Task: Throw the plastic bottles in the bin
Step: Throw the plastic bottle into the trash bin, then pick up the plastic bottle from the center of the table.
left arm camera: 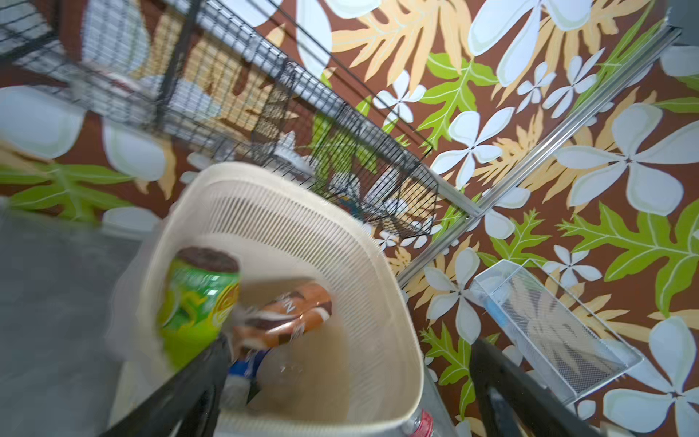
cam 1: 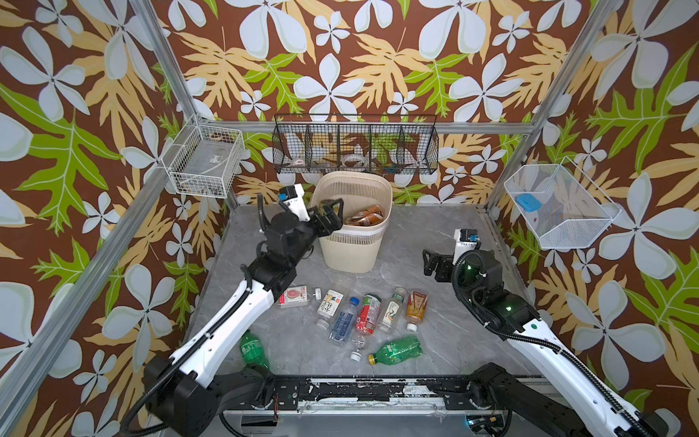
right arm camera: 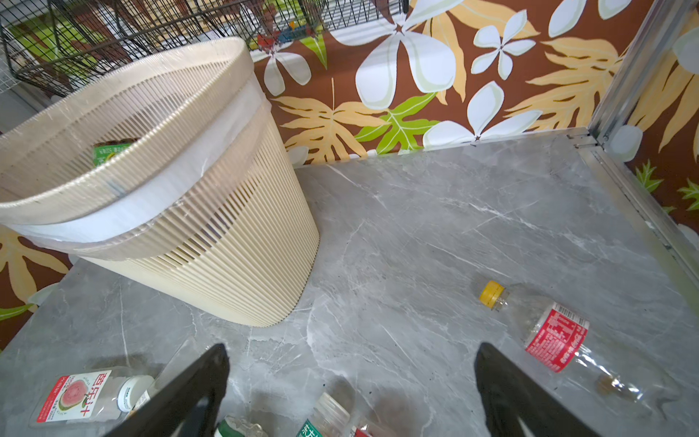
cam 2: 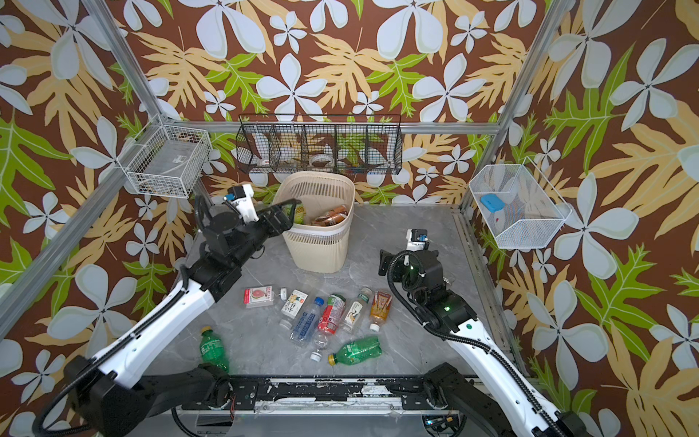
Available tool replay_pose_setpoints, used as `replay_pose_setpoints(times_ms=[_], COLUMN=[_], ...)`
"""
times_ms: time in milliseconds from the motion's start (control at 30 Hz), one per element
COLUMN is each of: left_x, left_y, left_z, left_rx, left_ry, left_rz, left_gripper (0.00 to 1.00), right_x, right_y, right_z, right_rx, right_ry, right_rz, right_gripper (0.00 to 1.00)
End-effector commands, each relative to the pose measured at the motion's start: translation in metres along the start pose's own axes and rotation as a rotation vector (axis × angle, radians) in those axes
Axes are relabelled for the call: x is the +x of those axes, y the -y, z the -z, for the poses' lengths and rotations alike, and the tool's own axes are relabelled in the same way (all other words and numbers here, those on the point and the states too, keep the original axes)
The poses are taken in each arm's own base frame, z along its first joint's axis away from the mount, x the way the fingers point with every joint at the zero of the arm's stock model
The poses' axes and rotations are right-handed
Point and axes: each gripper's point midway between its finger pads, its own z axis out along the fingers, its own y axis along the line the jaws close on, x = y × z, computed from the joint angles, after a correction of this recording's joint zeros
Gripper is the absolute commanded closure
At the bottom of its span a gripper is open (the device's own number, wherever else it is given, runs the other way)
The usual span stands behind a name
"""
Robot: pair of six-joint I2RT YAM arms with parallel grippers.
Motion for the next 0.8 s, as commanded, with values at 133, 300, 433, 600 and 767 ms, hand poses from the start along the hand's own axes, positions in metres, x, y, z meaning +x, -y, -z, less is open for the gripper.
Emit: replay_pose_setpoints(times_ms=[133,300,433,600,767], left_x=[0.06,0.085,0.088,0.092,0.095], left_y=[-0.09,-0.118,-0.124,-0.13,-0.135], left_z=[0.073,0.094,0.096,0.094,0.093], left_rx=[-0.195,-0.259,-0.286,-0.303,-0.325], left_ry=[0.018,-0.007,-0.016,-0.013,-0.018], left_rz=[0.021,0.036,0.03,0.037,0.027], left_gripper=[0.0,0.0,0.0,0.0,0.0], right_x=[0.032,0.049,0.07,0.109,0.14], right_y=[0.009,0.012,0.012,0.013,0.012], right_z=[-0.009,-0.011,-0.01,-0.002,0.007], right_rx=[0.036,0.048,0.033,0.06,0.078], right_ry=[-0.098,-0.161,-0.22,-0.3,-0.362], right_rz=[-0.036,-0.059,-0.112,-0.132,-0.139], right_gripper=[0.0,0.01,0.06,0.08,0.08])
